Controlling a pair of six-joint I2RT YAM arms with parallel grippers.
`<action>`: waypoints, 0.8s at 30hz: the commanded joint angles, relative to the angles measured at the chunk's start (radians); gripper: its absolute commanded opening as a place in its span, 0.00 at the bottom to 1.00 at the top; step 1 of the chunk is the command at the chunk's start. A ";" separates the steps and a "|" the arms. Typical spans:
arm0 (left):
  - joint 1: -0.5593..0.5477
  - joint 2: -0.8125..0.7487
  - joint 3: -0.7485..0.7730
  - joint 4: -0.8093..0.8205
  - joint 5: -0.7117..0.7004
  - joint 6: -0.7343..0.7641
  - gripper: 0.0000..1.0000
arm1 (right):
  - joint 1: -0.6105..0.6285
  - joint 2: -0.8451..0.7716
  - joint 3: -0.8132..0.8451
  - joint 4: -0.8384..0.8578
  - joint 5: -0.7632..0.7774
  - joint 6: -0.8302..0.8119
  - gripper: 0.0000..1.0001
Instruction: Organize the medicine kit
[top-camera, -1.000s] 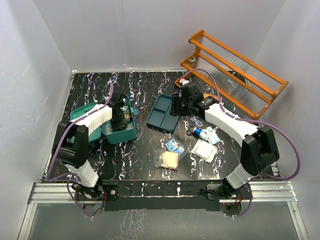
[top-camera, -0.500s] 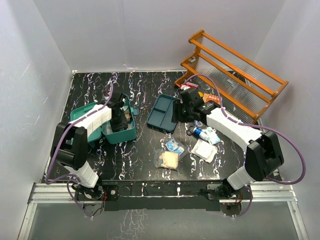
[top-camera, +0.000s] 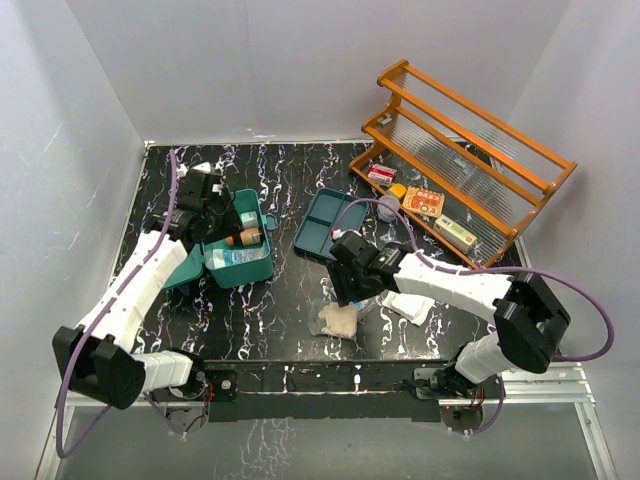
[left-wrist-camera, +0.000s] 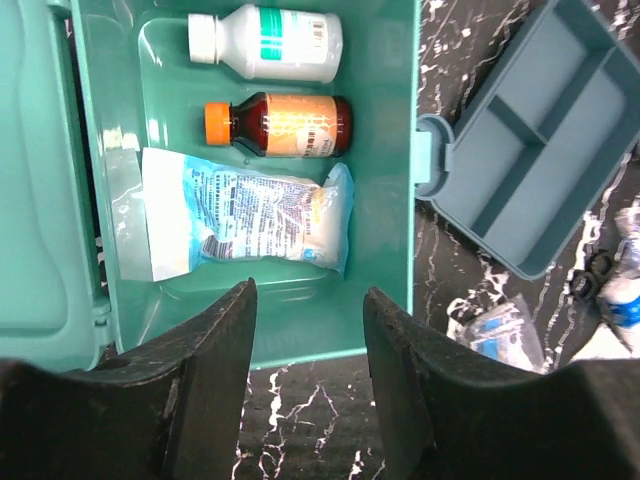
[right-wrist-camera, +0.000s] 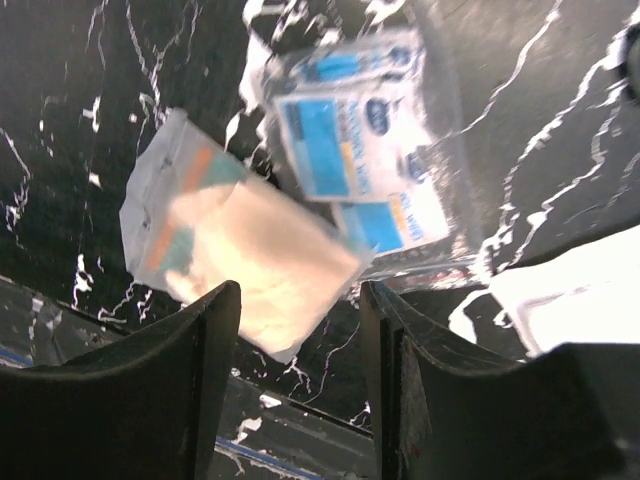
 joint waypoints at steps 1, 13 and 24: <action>-0.003 -0.111 0.002 -0.002 0.025 -0.008 0.48 | 0.069 -0.031 -0.020 0.006 0.029 0.066 0.50; -0.003 -0.152 -0.125 0.134 0.342 -0.009 0.73 | 0.134 0.086 -0.021 0.009 0.091 0.130 0.45; -0.003 -0.041 -0.099 0.168 0.399 0.000 0.72 | 0.137 0.124 -0.015 0.041 0.121 0.127 0.09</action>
